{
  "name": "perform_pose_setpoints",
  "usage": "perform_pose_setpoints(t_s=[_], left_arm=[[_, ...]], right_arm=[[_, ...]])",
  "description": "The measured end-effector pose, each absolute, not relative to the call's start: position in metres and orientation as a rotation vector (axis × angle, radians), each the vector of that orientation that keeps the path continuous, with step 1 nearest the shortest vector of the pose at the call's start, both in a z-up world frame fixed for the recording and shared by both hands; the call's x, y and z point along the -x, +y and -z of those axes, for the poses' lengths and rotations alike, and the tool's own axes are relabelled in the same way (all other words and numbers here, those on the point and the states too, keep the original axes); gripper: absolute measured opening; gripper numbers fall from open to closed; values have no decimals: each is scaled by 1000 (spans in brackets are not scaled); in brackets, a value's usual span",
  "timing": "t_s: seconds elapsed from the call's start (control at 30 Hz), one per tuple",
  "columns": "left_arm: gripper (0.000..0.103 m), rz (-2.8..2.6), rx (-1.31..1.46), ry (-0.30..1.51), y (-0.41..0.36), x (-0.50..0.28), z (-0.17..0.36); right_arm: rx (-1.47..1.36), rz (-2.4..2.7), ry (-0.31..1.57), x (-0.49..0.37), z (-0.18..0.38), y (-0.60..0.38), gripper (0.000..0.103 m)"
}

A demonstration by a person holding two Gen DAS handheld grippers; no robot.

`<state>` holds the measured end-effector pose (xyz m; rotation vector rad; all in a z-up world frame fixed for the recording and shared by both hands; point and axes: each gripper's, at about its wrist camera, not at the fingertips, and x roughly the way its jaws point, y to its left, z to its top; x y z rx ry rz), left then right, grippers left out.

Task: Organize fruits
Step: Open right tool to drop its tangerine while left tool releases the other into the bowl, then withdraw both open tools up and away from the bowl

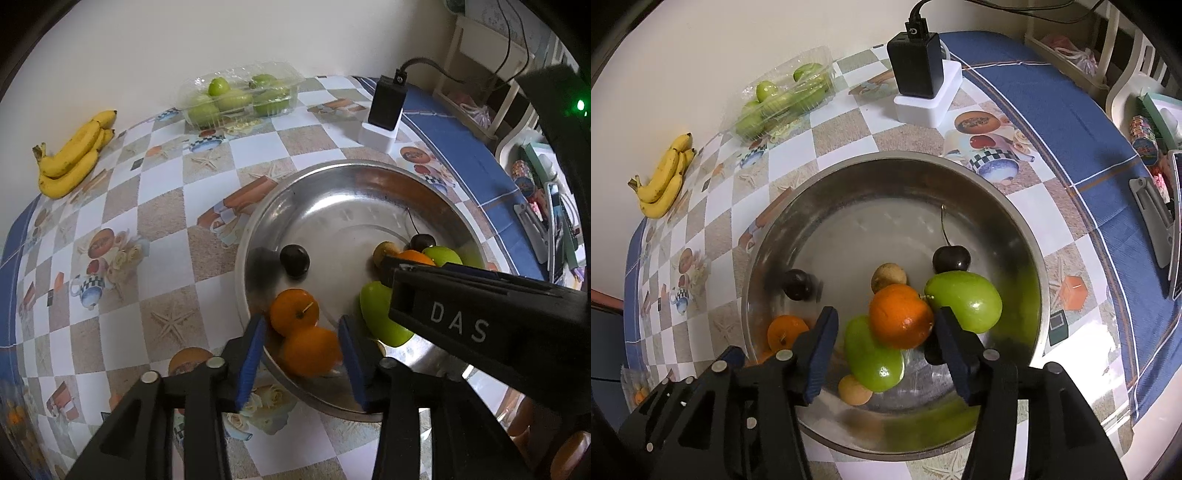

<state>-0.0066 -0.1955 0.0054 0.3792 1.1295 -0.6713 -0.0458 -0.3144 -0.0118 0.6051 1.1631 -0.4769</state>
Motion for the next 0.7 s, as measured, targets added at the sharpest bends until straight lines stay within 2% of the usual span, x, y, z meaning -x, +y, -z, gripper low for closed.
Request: perform_pose_setpoints(t_s=[0.27,0.37,0.47,0.53,0.57,0.67,0.7], left_arm=[[62,627,-320,1142,-171,4,-7],[75,569,-299,1159,-158,0,-3],[85,496,-279,1156,-143,-6,0],[100,444,-243,1148,-130,-12,0],[103,424,-228,1141,-124,-14,0],[103,374,-192,1119,-108,-20,-2],[103,365,-185,1114,-105,-21,-2]], right_arm=[[-577,481,1153,54,8,-305,63],[-574,493,1150,61,9,-302,80],[-565,493,1147,66,9,-299,81],[-556,490,1144,69,10,-296,85],[-550,491,1142,70,10,-294,85],[-529,488,1141,72,11,-288,86],[-518,484,1140,73,11,-286,93]])
